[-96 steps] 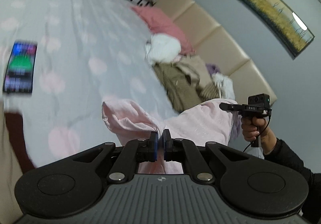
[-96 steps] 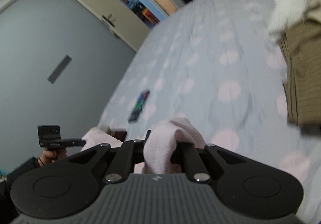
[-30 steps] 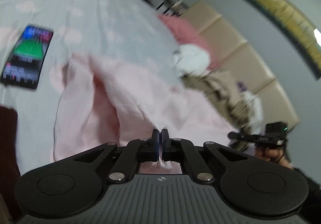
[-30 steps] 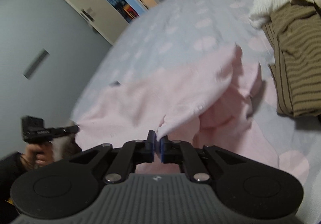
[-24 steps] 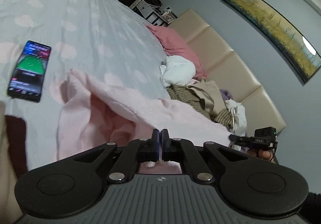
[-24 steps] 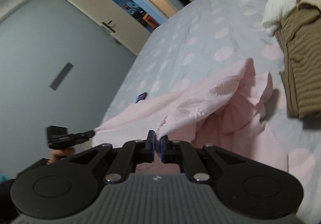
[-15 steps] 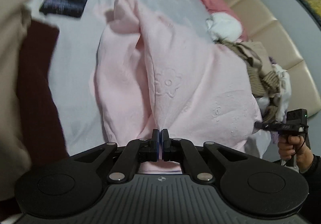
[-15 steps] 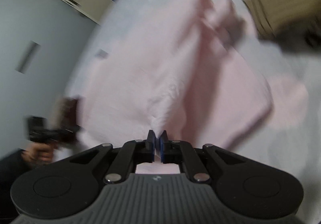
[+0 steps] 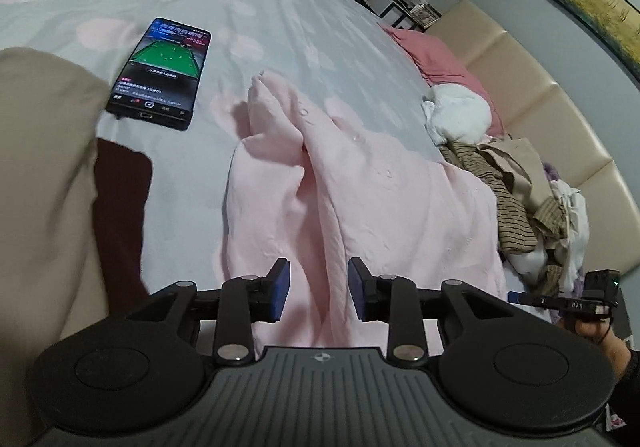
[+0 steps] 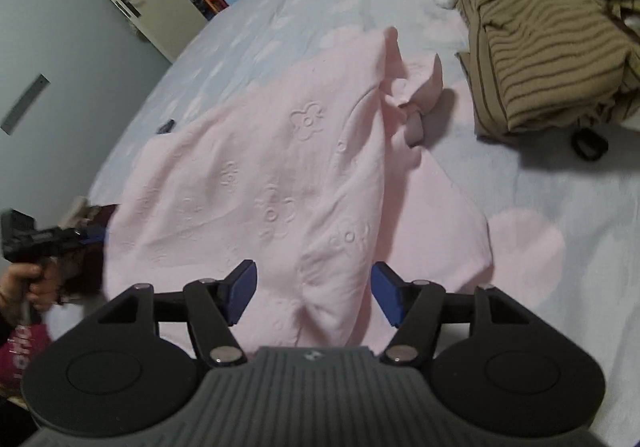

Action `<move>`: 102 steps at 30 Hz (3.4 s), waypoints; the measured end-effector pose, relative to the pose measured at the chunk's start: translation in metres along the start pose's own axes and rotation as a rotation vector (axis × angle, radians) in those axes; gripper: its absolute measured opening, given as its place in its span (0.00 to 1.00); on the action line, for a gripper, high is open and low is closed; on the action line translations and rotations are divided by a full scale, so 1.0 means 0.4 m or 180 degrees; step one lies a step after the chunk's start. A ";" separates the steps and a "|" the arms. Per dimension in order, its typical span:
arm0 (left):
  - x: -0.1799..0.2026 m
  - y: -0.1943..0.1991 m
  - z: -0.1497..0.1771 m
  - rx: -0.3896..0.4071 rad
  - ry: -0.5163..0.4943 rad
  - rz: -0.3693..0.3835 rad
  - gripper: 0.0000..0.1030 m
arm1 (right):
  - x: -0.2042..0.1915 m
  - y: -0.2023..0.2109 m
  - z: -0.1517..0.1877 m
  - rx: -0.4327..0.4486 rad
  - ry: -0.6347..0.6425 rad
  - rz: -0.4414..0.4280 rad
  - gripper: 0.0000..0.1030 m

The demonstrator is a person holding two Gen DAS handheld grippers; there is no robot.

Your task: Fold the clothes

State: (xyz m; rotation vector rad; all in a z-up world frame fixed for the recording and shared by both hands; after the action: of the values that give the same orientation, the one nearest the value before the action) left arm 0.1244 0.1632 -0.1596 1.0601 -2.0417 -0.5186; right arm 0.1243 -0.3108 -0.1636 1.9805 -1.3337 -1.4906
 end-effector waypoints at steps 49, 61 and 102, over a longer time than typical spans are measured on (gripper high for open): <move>-0.060 -0.072 -0.222 0.0489 0.0106 -0.0439 0.32 | 0.003 -0.105 -0.369 0.0636 -0.0392 0.0549 0.51; -0.074 -0.102 -0.236 0.0558 0.0066 -0.0400 0.00 | -0.011 -0.113 -0.366 0.0639 -0.0352 0.0297 0.04; 0.069 -0.100 0.040 -0.0376 -0.0414 -0.0175 0.03 | 0.032 -0.058 -0.046 0.0044 0.0270 0.0533 0.01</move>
State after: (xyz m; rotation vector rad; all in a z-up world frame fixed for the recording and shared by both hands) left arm 0.1223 0.1177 -0.1831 1.0373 -2.0706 -0.7447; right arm 0.1518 -0.3142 -0.1801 1.8672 -1.4383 -1.3105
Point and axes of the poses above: each gripper's, at about its wrist camera, not at the fingertips, and y roughly against the way its jaws point, x to its right, z to its underside, the point moved 8 cm from there along -y, roughly the way its jaws point, and after that the axes turned 13 degrees about -y, right-handed, at the moved point
